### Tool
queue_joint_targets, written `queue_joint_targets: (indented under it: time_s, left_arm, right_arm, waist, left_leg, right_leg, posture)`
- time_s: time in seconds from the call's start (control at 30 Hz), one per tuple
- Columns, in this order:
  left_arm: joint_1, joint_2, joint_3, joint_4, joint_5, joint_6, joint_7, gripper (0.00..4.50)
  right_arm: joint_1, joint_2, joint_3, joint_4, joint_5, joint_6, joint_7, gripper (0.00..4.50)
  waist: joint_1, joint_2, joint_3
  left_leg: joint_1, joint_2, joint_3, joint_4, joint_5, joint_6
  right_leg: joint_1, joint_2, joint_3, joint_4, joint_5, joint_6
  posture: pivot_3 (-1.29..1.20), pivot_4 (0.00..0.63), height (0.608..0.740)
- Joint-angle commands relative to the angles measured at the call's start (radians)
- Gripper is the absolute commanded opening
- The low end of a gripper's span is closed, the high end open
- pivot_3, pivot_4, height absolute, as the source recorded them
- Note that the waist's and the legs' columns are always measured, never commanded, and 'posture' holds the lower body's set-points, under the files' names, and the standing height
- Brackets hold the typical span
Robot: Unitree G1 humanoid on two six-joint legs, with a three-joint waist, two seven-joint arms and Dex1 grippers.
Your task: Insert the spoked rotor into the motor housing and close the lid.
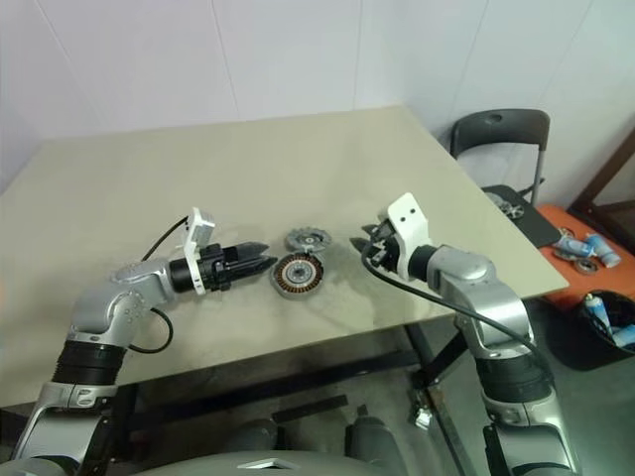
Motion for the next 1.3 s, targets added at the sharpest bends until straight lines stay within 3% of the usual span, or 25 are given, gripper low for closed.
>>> queue_joint_targets:
  time_s: [0.03,1.3]
  left_arm:
    - [-0.016,0.014,0.028,-0.035,-0.020,0.000,0.001,2.70]
    - [-0.013,0.030,0.023,-0.057,-0.038,0.003,0.015,2.70]
  right_arm:
    - [-0.012,0.007,-0.004,-0.029,0.016,-0.012,-0.002,1.63]
    - [-0.038,0.010,0.011,0.013,-0.001,-0.037,0.004,1.63]
  waist:
    - [0.000,0.000,0.000]
    - [-0.001,0.000,0.000]
  left_leg:
    - [0.000,0.000,0.000,0.000,0.000,0.000]
    - [0.000,0.000,0.000,0.000,0.000,0.000]
  right_leg:
    - [0.000,0.000,0.000,0.000,0.000,0.000]
    - [0.000,0.000,0.000,0.000,0.000,0.000]
  posture:
    - [0.00,0.000,0.740]
    - [0.00,0.000,0.740]
